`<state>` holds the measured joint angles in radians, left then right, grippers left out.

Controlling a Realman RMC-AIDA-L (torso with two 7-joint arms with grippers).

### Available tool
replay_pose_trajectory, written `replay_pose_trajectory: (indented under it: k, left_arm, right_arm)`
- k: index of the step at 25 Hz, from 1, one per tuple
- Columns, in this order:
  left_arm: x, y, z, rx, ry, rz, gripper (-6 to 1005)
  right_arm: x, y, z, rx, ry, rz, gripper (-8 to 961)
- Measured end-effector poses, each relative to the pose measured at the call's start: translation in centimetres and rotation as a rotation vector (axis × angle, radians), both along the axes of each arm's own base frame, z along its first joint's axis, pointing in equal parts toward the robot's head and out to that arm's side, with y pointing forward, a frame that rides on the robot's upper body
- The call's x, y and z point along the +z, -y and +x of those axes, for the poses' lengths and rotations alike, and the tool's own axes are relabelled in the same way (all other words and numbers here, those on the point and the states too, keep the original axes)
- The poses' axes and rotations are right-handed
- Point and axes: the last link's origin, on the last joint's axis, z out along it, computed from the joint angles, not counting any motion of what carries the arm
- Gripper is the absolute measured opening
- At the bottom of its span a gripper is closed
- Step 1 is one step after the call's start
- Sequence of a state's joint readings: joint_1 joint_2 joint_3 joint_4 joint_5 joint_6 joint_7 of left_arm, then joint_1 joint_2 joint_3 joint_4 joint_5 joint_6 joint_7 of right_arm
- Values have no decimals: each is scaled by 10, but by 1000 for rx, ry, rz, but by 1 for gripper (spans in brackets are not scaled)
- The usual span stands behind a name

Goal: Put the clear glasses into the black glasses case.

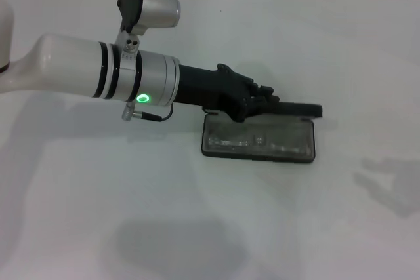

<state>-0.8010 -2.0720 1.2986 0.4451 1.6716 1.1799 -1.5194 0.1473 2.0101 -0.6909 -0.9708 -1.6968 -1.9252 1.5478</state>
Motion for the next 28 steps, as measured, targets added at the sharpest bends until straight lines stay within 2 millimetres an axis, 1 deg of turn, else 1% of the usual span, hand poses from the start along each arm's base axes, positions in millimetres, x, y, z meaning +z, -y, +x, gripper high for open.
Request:
replay_pose_trajectory:
  k: [15,19,21,22,24,26,27,28]
  left_arm:
    - [-9,19,-22,34,-33,-42,162]
    - [-8,25,-24,38,-18,-65,162]
    - [-4,29,-19,18,12,-87,163]
    - [-1,31,-16,1,32,-99,163]
    - [12,38,-5,-47,104,-121,163]
    - [36,52,8,-128,237,-132,164]
    - [36,52,8,-128,237,-132,165]
    - [69,72,16,-267,370,-111,165]
  right_arm:
    - [-1,5,-3,27,-17,-28,336]
    - [-1,6,-3,27,-18,-33,337]
    - [-1,8,-3,28,-21,-35,338]
    - [-1,9,-2,27,-21,-36,338]
    - [-1,11,-1,24,-15,-45,339]
    - [-3,10,-2,32,-13,-58,339]
    - [-3,10,-5,45,-17,-66,339]
    - [-3,10,-8,66,-24,-71,340]
